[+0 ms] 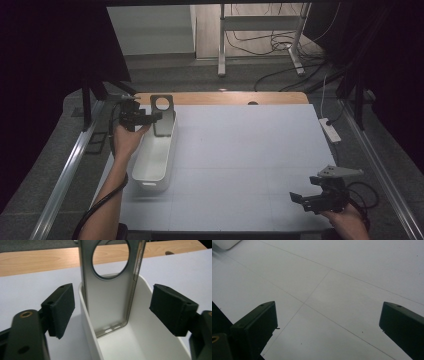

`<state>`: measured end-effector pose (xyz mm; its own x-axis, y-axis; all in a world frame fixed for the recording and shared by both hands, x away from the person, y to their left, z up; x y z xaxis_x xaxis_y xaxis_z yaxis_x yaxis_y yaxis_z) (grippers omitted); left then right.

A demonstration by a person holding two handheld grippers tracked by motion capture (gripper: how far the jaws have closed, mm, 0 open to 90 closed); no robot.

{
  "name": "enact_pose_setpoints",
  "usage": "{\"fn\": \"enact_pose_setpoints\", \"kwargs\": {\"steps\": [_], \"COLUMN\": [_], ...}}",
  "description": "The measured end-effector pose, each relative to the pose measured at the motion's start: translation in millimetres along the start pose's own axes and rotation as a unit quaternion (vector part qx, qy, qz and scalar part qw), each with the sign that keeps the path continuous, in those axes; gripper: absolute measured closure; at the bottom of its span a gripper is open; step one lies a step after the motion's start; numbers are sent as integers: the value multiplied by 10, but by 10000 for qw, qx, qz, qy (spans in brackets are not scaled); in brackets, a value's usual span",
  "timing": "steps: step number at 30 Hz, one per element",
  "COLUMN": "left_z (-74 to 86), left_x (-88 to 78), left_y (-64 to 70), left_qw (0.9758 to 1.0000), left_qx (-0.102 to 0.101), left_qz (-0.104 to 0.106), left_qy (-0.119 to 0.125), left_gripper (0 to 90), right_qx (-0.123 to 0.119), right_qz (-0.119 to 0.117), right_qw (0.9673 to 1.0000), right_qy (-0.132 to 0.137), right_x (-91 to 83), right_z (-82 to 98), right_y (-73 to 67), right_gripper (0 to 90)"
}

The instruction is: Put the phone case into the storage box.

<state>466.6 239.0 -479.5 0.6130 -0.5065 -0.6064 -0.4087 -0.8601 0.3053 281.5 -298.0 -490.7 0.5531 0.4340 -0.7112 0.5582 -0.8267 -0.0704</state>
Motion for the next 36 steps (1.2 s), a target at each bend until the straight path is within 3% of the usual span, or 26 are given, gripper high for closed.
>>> {"fn": "enact_pose_setpoints", "kwargs": {"steps": [6, 12, 19, 36], "left_z": [20, 32, 23, 77], "left_x": [-13, -20, -69, -157], "left_y": [51, 77, 139, 345], "left_qw": [9996, 9993, 9982, 9941], "left_qx": [-32, 60, 77, 546], "left_qz": [296, 366, 591, 933], "left_qy": [-33, -67, -33, -22], "left_gripper": [120, 72, 42, 0], "right_qx": [0, -18, -29, -45], "right_qz": [8, 13, 24, 33], "right_qw": [10000, 10000, 10000, 10000], "right_qy": [-10, -14, -23, -42], "right_x": [1, 3, 6, 5], "right_z": [1, 2, 2, 2], "right_y": [-1, -5, -7, -18], "right_gripper": [21, 22, 22, 20]}}
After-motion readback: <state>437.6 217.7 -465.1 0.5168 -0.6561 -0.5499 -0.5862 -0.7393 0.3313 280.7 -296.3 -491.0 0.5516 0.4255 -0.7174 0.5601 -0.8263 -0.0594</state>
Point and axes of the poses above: each handheld gripper's, and its own axes: x roughly forward along the jaws, z roughly out of its underside, y roughly to its right, the point moved 5 cm from there along x, roughly forward along the jaws, and after that the axes turned 6 degrees about z, right-handed, at the moved point
